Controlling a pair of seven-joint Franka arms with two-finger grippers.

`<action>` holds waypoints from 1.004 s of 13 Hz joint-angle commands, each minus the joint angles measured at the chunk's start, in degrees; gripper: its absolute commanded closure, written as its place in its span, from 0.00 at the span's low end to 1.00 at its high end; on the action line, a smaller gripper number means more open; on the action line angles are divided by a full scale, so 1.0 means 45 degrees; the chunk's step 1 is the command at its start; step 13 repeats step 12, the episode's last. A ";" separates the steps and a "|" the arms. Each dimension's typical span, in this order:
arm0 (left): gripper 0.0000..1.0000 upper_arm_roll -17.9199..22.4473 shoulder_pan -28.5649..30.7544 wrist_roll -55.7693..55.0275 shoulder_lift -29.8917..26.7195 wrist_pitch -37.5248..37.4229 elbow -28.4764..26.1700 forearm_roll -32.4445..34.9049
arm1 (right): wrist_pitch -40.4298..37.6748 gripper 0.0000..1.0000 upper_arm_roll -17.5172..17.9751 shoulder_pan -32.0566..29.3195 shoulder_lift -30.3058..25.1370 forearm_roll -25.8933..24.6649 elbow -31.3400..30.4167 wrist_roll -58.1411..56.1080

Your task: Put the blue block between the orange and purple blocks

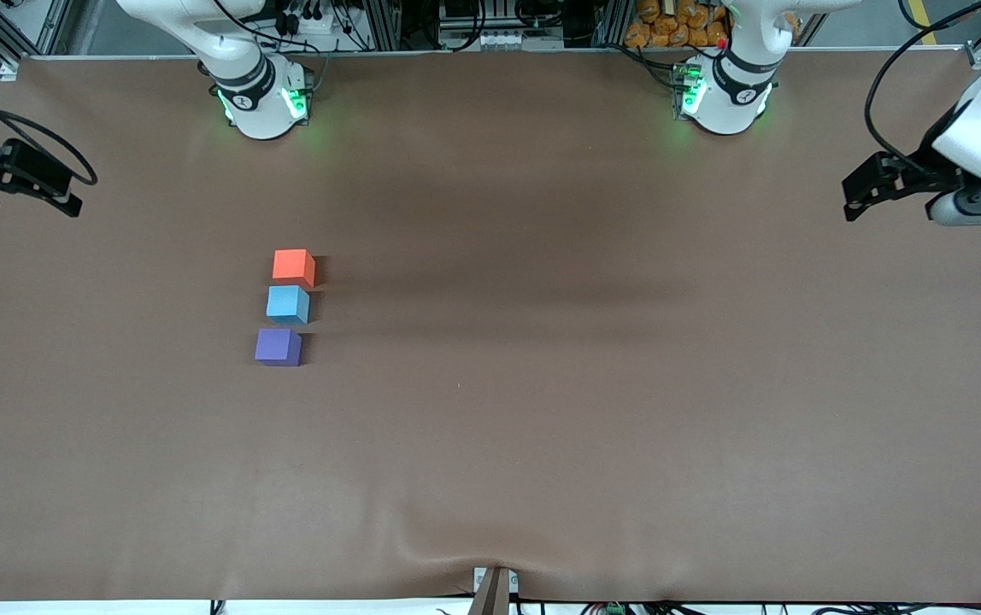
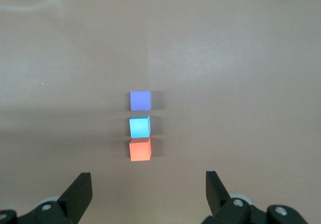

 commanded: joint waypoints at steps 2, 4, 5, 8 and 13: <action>0.00 -0.0033 0.0204 0.0047 -0.0170 -0.0144 0.0070 -0.0226 | 0.0673 0.00 0.0140 -0.0286 -0.1335 -0.0134 -0.1846 0.0166; 0.00 -0.0072 0.0301 0.0087 -0.0209 -0.0144 0.0070 -0.0206 | 0.0692 0.00 0.0217 -0.0170 -0.1102 -0.0327 -0.1262 -0.0300; 0.00 -0.0072 0.0302 0.0106 -0.0209 -0.0144 0.0070 -0.0206 | 0.0673 0.00 0.0237 -0.0170 -0.1061 -0.0581 -0.1181 -0.0419; 0.00 -0.0072 0.0322 0.0184 -0.0209 -0.0144 0.0070 -0.0206 | 0.0633 0.00 0.0257 -0.0170 -0.1061 -0.0642 -0.1181 -0.0440; 0.00 -0.0072 0.0341 0.0204 -0.0209 -0.0163 0.0070 -0.0206 | 0.0614 0.00 0.0257 -0.0170 -0.1061 -0.0661 -0.1181 -0.0498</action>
